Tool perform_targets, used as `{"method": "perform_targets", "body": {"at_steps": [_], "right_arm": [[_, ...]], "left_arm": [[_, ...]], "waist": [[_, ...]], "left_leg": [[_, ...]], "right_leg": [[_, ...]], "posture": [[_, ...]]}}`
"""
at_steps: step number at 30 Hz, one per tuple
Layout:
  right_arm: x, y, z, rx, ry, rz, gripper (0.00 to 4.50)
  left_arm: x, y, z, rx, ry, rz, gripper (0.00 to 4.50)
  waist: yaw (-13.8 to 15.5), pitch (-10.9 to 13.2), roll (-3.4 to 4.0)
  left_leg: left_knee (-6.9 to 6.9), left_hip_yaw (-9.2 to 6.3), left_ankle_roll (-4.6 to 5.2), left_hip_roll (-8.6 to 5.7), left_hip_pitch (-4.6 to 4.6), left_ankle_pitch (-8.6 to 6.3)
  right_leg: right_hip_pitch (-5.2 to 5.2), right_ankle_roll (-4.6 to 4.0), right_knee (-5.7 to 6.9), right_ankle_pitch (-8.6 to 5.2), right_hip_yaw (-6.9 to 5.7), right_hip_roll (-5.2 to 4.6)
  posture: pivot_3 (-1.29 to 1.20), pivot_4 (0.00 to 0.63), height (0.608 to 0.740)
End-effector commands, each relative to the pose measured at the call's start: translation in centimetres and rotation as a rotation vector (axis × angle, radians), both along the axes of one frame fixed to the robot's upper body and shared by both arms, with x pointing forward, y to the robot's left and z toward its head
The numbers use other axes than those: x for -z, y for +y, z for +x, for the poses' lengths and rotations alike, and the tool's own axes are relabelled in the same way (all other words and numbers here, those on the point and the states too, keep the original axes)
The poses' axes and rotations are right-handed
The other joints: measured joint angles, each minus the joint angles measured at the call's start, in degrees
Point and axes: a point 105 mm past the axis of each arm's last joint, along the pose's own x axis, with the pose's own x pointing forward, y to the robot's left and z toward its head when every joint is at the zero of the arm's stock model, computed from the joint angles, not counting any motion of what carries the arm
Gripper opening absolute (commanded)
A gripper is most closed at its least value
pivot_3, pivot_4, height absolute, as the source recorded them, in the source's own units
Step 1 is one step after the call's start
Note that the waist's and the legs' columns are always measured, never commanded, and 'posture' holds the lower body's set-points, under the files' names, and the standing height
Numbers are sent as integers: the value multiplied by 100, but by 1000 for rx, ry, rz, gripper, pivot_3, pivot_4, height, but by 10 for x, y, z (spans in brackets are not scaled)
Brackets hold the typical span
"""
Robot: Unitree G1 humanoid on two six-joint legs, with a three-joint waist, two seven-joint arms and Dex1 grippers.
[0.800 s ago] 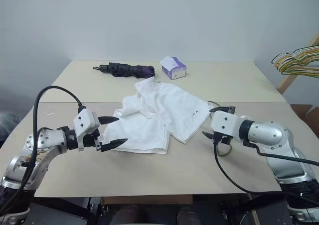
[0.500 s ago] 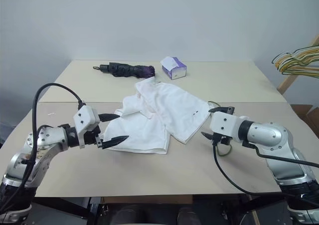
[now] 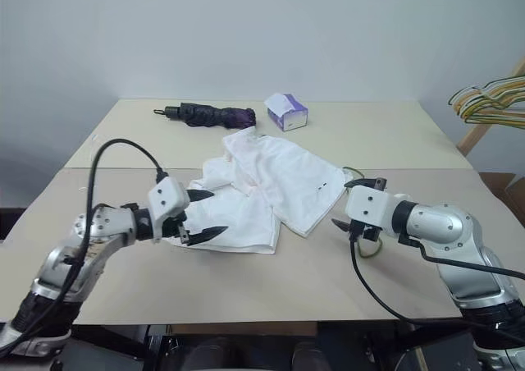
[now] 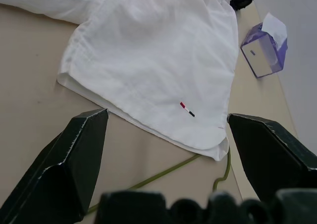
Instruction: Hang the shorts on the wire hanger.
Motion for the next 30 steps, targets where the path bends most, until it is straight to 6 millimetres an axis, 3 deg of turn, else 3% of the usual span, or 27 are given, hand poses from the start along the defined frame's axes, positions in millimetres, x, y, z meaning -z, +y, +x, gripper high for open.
{"method": "perform_targets", "body": {"at_steps": [1,13,21,24,30], "right_arm": [[-13,3,0,7,-63,10,4472],[-10,9,1,10,-60,28,4472],[-10,10,1,18,-66,30,4472],[-10,10,1,27,-68,35,4500],[-6,10,-2,30,-59,28,4500]], "left_arm": [[-4,-32,3,58,-33,-6,4500],[33,-124,15,152,-92,142,4500],[59,-145,32,138,-48,201,4500],[67,-144,42,90,-68,255,3918],[74,-137,58,35,-22,299,1938]], "waist": [[-1,-1,-2],[-17,-2,-3],[-45,-2,-3],[-35,-2,-3],[-29,-2,-3]], "left_leg": [[1,0,0,-1,-2,0],[5,-5,2,-7,-9,-1],[5,-6,3,-7,-5,-1],[4,-8,3,-9,-10,-1],[6,-10,3,-10,-9,-2]], "right_leg": [[-1,1,-1,1,0,0],[-2,5,-5,3,6,6],[-2,5,-3,3,6,7],[-5,5,-5,2,6,7],[-3,6,-5,2,4,6]], "posture": [[26,0,740],[10,0,740],[-1,0,740],[1,0,740],[4,0,740]]}}
